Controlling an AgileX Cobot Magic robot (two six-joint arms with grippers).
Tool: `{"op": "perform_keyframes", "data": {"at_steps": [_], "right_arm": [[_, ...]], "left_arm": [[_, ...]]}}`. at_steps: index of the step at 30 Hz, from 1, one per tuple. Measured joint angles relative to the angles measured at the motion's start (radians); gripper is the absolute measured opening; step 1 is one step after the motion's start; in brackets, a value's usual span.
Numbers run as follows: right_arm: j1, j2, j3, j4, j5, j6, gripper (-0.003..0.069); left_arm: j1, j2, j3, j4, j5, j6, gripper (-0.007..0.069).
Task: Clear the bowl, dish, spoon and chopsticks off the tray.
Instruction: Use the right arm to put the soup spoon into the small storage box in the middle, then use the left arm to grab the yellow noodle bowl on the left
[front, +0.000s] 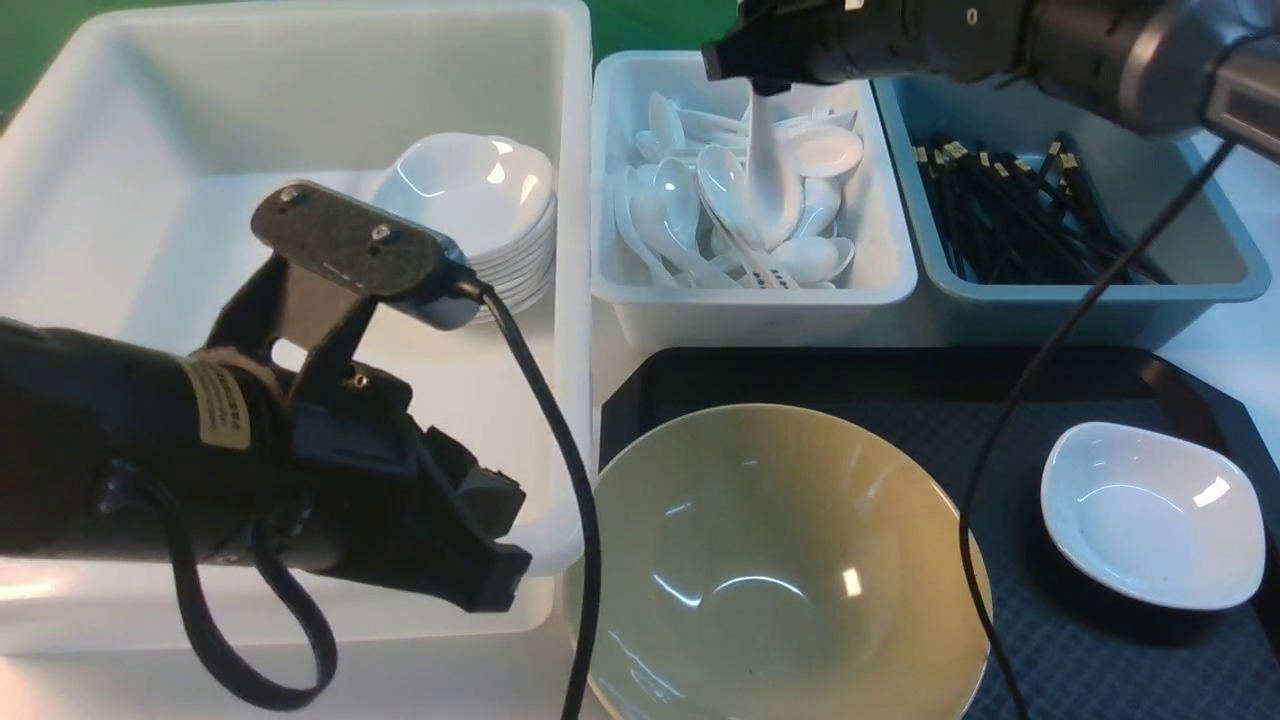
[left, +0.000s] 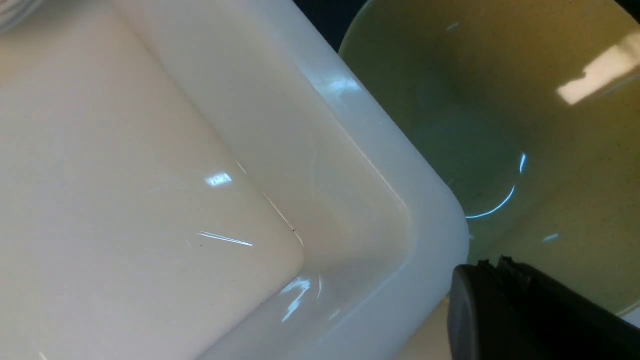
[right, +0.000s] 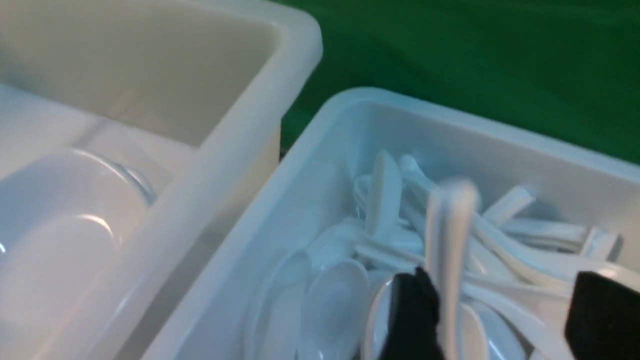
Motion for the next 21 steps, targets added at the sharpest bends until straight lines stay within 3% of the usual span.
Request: {"op": "perform_keyframes", "data": {"at_steps": [3,5,11,13,15,16,18,21], "right_arm": [[-0.008,-0.010,-0.054,-0.001,0.138,-0.018,0.0561],[-0.010,-0.044,-0.110,-0.002,0.294,-0.106,0.0598],[0.000,-0.188,-0.159,-0.001,0.688,-0.331,0.0556],[0.004,-0.253,-0.127,-0.001,0.749,-0.364,0.0518],[0.004,-0.366,-0.039,-0.001,0.765,-0.379,0.0475],[0.004,-0.385,-0.020,-0.002,0.767,-0.379,0.0468],[0.004,-0.492,0.095,-0.005,0.771,-0.379,0.0431],[0.004,-0.688,0.275,-0.006,0.777,-0.379,0.0385]], "left_arm": [[0.000,0.021,-0.075,0.010,0.056,0.002,-0.0011],[0.000,0.079,-0.194,0.035,0.144,0.005,-0.0010],[0.000,0.309,-0.485,0.066,0.282,0.092,0.0047],[0.000,0.394,-0.583,0.050,0.310,0.150,0.0104],[-0.008,0.513,-0.687,0.015,0.348,0.208,0.0209],[-0.008,0.513,-0.694,0.013,0.352,0.210,0.0209],[-0.026,0.623,-0.763,0.013,0.393,0.233,0.0322],[-0.063,0.735,-0.818,0.045,0.411,0.269,0.0419]]}}
